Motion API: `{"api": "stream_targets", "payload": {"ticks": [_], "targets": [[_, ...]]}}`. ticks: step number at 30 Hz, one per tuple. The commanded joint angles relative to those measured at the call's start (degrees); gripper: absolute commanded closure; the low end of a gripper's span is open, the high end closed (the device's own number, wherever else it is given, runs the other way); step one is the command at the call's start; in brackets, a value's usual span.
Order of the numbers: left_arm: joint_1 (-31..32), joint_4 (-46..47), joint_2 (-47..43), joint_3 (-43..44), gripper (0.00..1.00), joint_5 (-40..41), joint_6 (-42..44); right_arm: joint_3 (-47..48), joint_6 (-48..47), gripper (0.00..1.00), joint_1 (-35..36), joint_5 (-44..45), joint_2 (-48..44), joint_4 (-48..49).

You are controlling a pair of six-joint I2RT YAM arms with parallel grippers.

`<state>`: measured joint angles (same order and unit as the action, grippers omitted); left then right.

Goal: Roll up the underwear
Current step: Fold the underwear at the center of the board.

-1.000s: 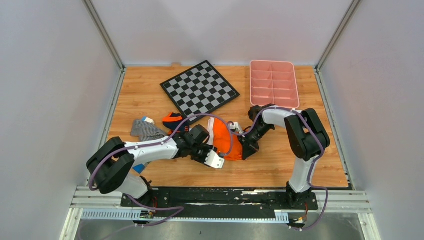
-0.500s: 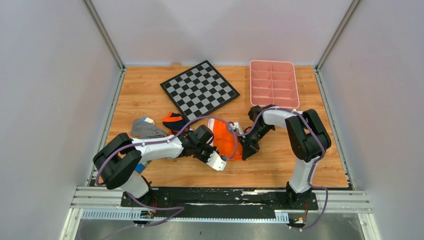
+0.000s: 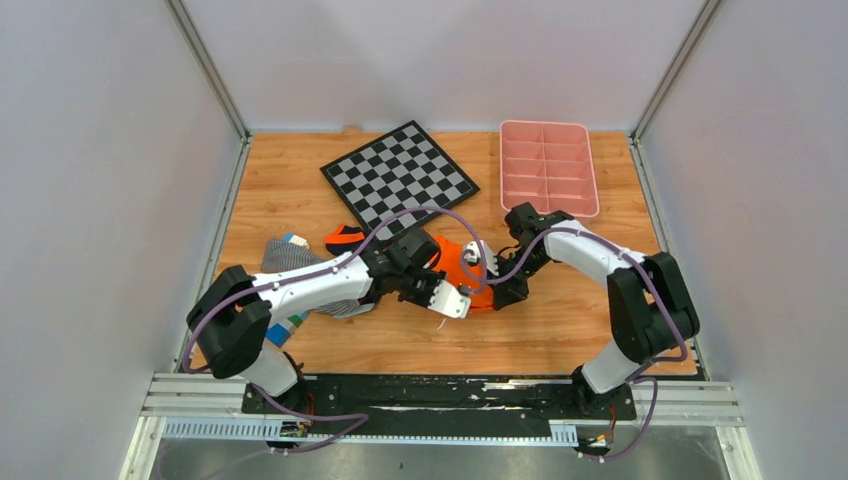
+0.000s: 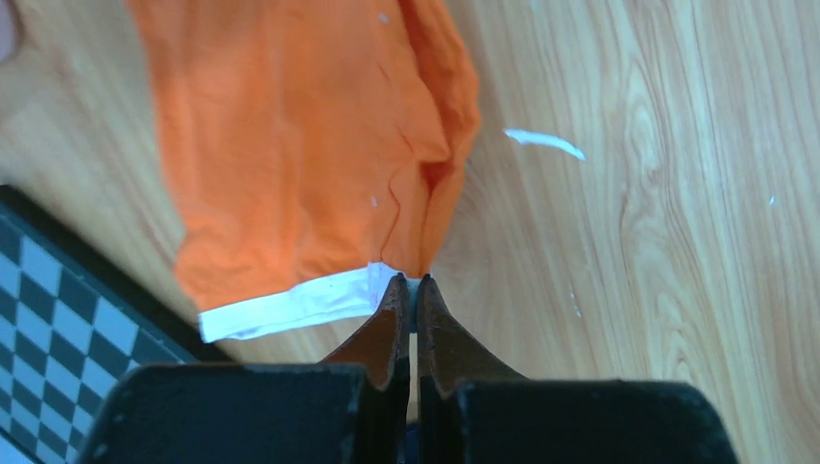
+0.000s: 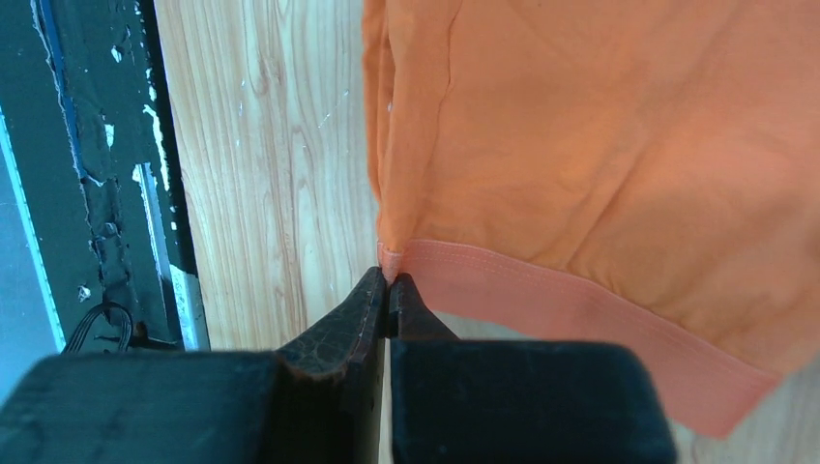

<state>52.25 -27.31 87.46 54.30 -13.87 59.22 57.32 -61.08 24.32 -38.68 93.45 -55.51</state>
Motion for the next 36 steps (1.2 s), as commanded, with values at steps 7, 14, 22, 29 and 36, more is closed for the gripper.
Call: {"api": "stream_targets", "payload": {"ticks": [7,14,22,29,36], "targets": [[-0.1,-8.8,1.0,6.8,1.00,-4.4,-10.2,1.2,-1.4,1.00,-0.7,0.5,-4.3,-5.6],[-0.1,-5.6,2.0,5.8,1.00,-3.0,-12.1,1.2,-2.6,1.00,-3.7,-0.6,-5.5,-8.1],[-0.3,-0.9,5.8,9.7,1.00,0.5,-12.9,3.7,-2.5,1.00,-7.6,-4.2,-3.0,-10.3],[-1.2,1.4,9.4,14.0,1.00,4.5,-10.5,9.5,-3.1,1.00,-13.2,-8.1,2.8,-14.2],[-3.4,1.8,15.1,20.0,1.00,7.5,-9.9,14.7,-1.9,1.00,-16.0,-8.8,9.0,-14.6]]}}
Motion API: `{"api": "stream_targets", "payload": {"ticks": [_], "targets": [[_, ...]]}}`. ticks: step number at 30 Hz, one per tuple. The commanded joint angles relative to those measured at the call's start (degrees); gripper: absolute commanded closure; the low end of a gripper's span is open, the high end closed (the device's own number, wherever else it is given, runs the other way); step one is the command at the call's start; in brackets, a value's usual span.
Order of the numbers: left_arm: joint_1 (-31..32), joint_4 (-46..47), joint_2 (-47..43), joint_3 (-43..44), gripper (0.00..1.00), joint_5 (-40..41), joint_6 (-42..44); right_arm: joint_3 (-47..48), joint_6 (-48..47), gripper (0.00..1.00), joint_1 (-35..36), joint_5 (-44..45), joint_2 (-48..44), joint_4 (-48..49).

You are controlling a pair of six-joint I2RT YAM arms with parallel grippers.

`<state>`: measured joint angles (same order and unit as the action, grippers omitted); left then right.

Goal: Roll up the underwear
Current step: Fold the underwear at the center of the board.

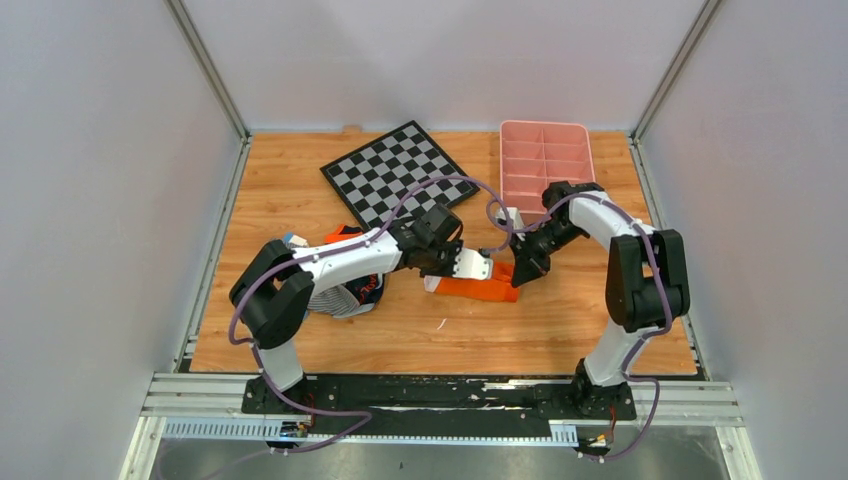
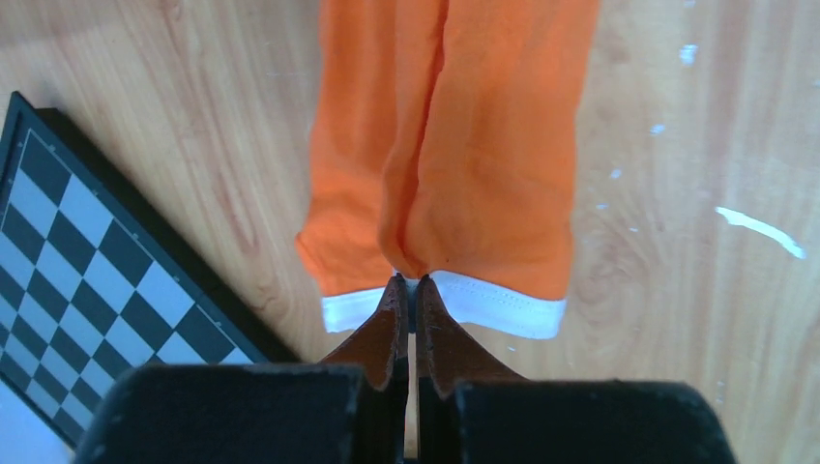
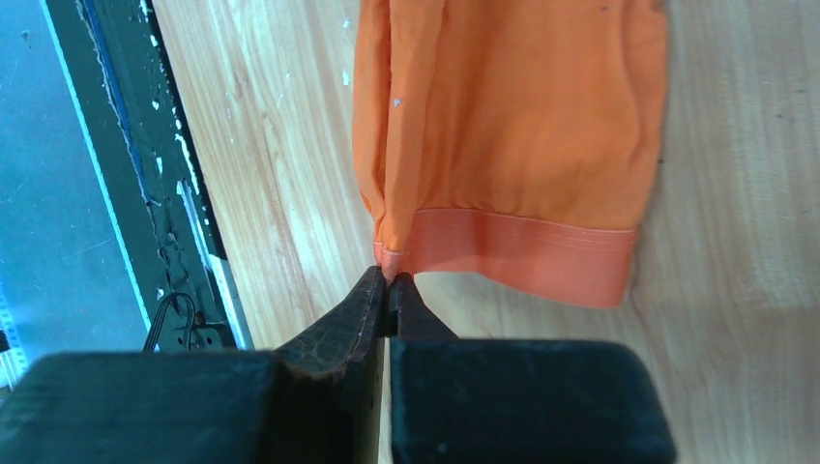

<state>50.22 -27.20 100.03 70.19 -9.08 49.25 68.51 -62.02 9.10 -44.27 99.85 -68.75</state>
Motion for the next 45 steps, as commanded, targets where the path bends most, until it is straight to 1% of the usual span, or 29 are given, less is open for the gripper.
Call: {"api": "stream_targets", "payload": {"ticks": [1,6,13,23,27,42,43,45], "targets": [[-1.5,1.8,3.1,4.8,1.00,3.3,0.0,3.9,-0.9,1.00,-1.0,-3.3,3.4,-1.2],[-2.3,2.4,6.1,7.5,1.00,5.7,-0.1,6.3,2.1,1.00,-2.2,-3.4,6.3,1.1],[-2.6,3.2,9.0,9.9,1.00,6.5,-0.2,8.8,6.2,1.00,-3.3,-3.7,9.6,3.4],[-2.8,3.9,13.2,13.0,1.00,8.8,-0.5,10.2,8.6,1.00,-4.1,-2.2,13.0,5.2],[-2.8,3.2,13.6,13.5,1.00,8.9,-0.4,10.5,9.8,1.00,-4.8,-2.1,13.4,6.7],[-3.5,2.0,12.2,14.2,1.00,8.9,-1.8,16.0,10.6,1.00,-5.0,-2.9,14.9,3.7],[-3.5,1.9,12.4,14.4,1.00,10.5,-1.7,16.3,10.7,1.00,-5.0,-2.5,15.3,3.8],[-3.6,2.0,12.7,14.6,1.00,11.0,-1.6,16.8,11.1,1.00,-5.0,-1.5,16.3,4.0]]}}
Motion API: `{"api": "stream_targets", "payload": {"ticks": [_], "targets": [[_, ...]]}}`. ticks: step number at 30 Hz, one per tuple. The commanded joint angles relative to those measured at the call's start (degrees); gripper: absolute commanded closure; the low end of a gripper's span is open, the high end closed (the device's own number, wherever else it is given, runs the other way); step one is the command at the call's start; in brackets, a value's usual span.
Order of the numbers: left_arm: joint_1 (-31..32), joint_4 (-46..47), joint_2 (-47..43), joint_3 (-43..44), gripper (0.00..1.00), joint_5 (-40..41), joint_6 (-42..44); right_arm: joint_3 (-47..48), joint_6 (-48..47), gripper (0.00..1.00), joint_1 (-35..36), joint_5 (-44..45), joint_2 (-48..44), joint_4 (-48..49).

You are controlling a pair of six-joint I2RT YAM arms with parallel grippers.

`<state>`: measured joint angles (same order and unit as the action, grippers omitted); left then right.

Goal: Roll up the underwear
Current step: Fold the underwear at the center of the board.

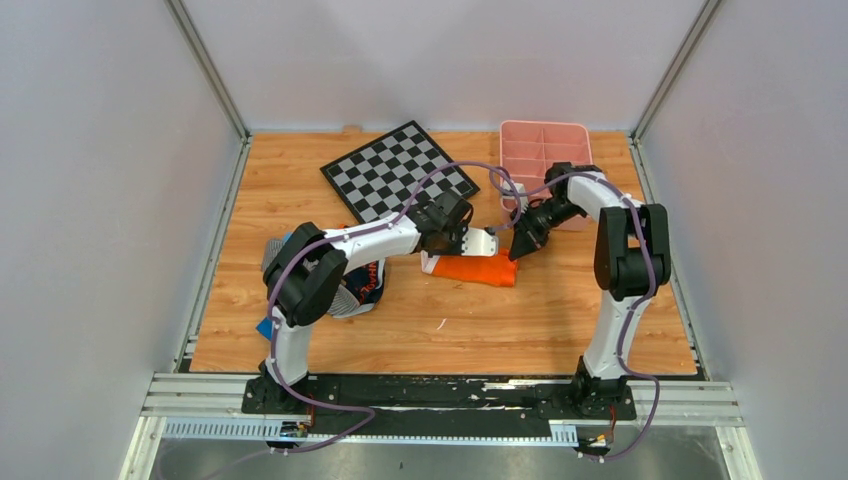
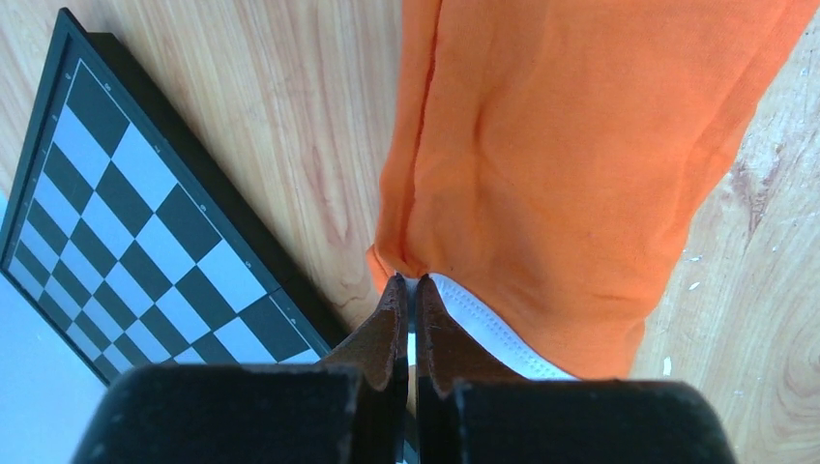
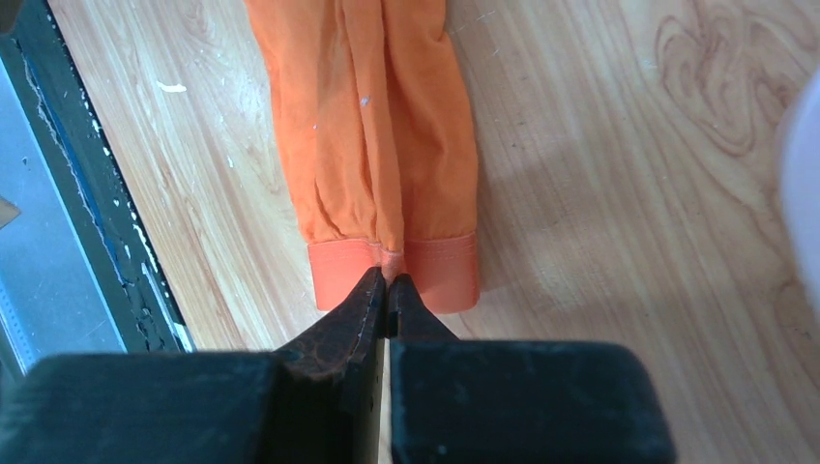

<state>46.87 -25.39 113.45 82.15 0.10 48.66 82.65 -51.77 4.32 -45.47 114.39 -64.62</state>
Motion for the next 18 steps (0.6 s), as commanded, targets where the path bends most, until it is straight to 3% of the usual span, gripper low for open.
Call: {"api": "stream_targets", "payload": {"ticks": [1,12,18], "targets": [[-0.3,0.1,-0.4,2.9,1.00,2.0,-1.0,2.8,1.1,1.00,-0.1,0.1,2.2,0.1],[-0.3,-1.6,2.1,5.0,1.00,2.8,-1.5,3.9,4.5,0.99,-0.2,-0.1,4.4,2.9],[-0.3,-1.5,2.6,5.1,0.95,3.4,-2.2,2.7,6.1,0.87,-0.2,0.6,3.4,4.9]]}}
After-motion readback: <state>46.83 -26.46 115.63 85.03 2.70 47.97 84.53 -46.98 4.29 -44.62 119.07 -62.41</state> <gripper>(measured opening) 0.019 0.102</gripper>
